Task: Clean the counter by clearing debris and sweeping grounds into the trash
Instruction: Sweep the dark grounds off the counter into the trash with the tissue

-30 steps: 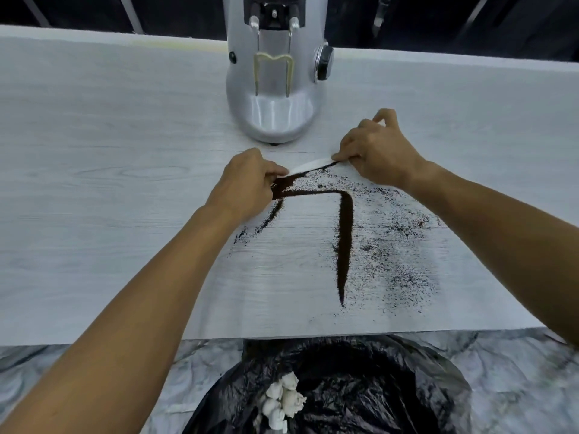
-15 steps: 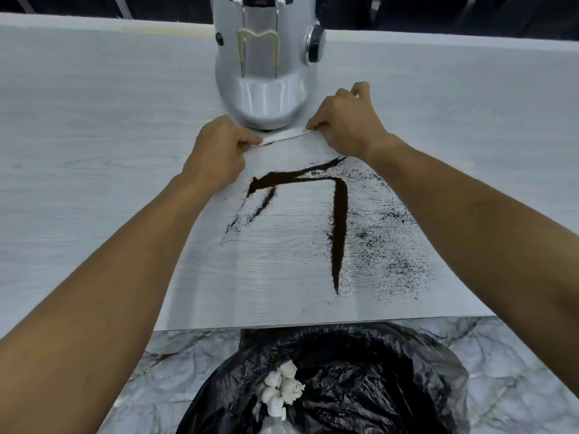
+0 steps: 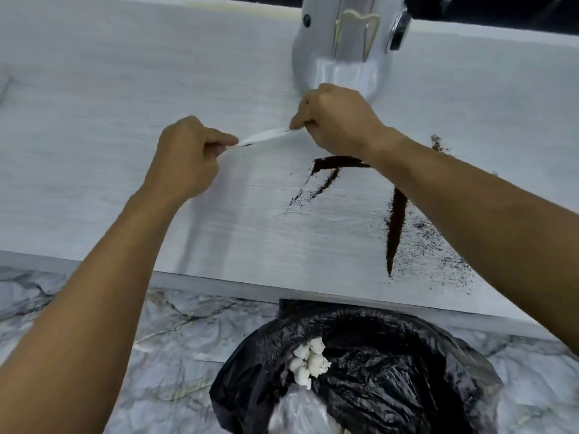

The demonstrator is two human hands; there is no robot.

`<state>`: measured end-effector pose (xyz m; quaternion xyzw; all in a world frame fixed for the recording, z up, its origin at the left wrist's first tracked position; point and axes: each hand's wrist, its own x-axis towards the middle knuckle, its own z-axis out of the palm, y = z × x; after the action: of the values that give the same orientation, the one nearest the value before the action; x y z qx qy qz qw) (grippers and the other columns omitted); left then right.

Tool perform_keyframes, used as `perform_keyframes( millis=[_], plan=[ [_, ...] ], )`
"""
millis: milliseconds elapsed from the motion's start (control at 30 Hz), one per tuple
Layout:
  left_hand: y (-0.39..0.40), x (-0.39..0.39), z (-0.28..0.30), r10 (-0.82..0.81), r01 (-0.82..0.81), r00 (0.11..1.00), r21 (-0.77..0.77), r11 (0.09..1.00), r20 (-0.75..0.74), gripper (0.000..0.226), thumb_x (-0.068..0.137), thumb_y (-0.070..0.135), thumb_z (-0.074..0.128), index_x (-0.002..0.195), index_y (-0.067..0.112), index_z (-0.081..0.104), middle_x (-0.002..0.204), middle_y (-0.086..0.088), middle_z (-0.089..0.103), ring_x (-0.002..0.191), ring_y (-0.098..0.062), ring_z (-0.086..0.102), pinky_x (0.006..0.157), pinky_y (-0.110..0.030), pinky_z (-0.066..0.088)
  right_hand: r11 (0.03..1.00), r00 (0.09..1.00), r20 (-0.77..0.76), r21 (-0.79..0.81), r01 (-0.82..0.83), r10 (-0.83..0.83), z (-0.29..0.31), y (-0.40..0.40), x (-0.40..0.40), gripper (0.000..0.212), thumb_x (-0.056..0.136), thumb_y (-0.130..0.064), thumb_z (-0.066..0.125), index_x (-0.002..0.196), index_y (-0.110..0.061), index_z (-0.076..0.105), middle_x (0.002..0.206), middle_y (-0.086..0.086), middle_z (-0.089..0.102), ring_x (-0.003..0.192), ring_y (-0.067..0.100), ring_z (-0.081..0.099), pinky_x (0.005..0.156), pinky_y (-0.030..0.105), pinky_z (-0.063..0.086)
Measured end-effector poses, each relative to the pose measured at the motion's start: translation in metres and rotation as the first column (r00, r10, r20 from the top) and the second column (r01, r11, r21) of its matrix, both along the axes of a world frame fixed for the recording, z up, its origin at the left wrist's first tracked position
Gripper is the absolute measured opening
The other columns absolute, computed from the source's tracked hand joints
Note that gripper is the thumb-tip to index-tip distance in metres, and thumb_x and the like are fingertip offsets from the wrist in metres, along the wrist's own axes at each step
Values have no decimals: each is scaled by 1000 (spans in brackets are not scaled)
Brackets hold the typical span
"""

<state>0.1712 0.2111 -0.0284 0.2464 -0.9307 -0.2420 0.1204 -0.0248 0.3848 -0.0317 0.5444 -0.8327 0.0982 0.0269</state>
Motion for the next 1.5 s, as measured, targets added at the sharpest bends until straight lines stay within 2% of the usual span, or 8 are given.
perform_keyframes(
  millis=[233,367,567,767,933,1133,1367,1500],
  plan=[
    [-7,86,-27,260,-257,962,-42,966,84,29,96,8,53,114,19,73,99,-12,65,95,-32,63,79,-28,42,969,975,67,109,-220,214,-15,-104,43,31,88,-13,57,100,-32,77,102,-12,72,105,18,54,89,34,41],
    [46,87,-33,299,-301,953,48,953,45,29,97,9,52,116,17,72,90,-3,54,91,-29,61,75,-23,38,927,941,45,159,-338,335,-13,-87,32,16,91,-24,62,96,-28,77,106,-14,71,103,18,53,90,35,37],
    [142,33,-40,253,-250,967,178,952,6,36,96,3,49,125,17,66,112,-8,60,100,-24,60,78,-20,39,925,941,-10,186,-330,338,-14,-17,-14,22,90,-32,58,87,-23,78,102,-14,71,91,19,51,79,28,30],
    [201,-9,-36,175,-176,984,159,971,19,42,95,-2,49,129,17,64,107,-6,55,86,-11,48,69,-18,36,947,958,-46,174,-270,282,-5,59,-52,12,88,-25,68,85,-25,79,97,-11,72,93,19,55,78,27,28],
    [232,-40,-38,73,-77,997,146,986,31,43,91,-2,53,128,15,64,118,-10,58,107,-24,58,78,-19,37,956,974,-90,231,-183,208,2,111,-75,11,88,-25,68,85,-26,79,98,-12,73,86,11,46,77,26,28],
    [240,-79,-37,-57,54,998,139,989,16,37,87,-2,60,118,14,71,114,-9,68,104,-25,64,91,-31,52,964,992,-113,266,-19,51,8,162,-97,22,89,-13,64,91,-29,77,104,-13,71,93,16,51,79,27,27],
    [211,-111,-31,-276,271,956,59,961,99,29,95,5,57,116,19,73,104,-3,67,104,-19,61,88,-15,36,970,985,28,177,164,-172,3,214,-93,21,90,-10,65,96,-24,77,100,-4,70,92,22,62,74,32,49],
    [200,-121,-29,-386,386,914,21,922,126,29,96,7,58,116,20,73,109,-6,68,108,-22,60,87,-16,36,947,965,7,196,254,-260,4,232,-77,33,87,-1,58,98,-26,77,93,-5,71,79,17,57,68,28,35]
  ],
)
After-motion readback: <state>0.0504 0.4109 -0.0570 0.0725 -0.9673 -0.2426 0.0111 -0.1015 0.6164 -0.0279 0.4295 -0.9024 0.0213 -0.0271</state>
